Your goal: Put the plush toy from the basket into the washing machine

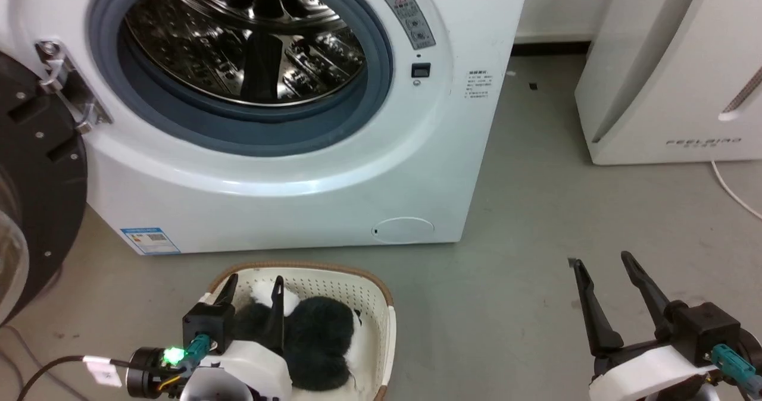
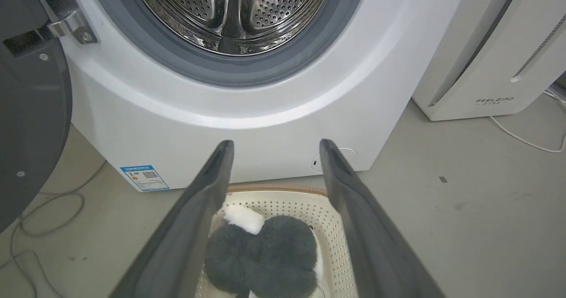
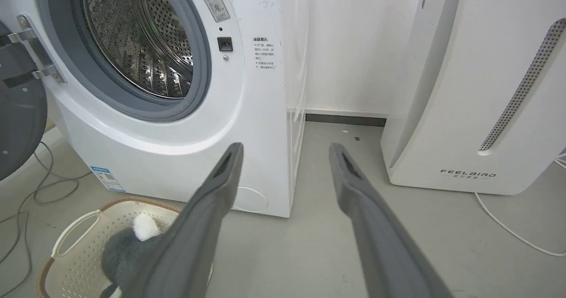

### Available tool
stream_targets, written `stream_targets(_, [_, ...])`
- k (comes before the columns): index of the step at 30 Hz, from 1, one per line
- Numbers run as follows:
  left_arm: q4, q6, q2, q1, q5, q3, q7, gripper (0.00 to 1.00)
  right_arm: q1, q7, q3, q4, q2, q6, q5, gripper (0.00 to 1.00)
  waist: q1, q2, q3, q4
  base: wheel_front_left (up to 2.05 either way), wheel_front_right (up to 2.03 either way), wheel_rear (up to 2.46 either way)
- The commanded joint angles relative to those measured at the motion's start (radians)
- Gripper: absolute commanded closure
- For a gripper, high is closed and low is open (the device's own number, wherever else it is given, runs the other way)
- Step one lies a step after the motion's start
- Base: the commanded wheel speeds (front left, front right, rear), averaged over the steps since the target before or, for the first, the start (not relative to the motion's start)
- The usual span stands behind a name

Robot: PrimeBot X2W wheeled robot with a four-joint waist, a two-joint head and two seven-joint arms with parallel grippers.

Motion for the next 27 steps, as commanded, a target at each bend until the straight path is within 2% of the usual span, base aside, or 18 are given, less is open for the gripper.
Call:
stream_targets(1, [0.027,-0.005,0.006,-0.029,-0.006,-0.005,-0.011,0.0,-0.017,-0.012,0.002,-0.007,0.0,0.0,0.01,0.0,0.0,0.0,0.02,-0.008,0.0,0.0,0.0])
stream_targets(14, [0.236,-0.029,0.048,-0.166,-0.021,-0.035,-0.007,0.0,-0.045,-0.043,0.02,-0.028,0.0,0.0,0.044,0.0,0.0,0.0,0.155,-0.056,0.0,0.0,0.0])
stream_targets(27, [0.454,-0.057,0.098,-0.32,-0.027,-0.086,0.048,0.0,-0.073,-0.07,0.04,-0.041,0.0,-0.001,0.085,0.0,0.0,0.0,0.292,-0.103,0.0,0.0,0.0])
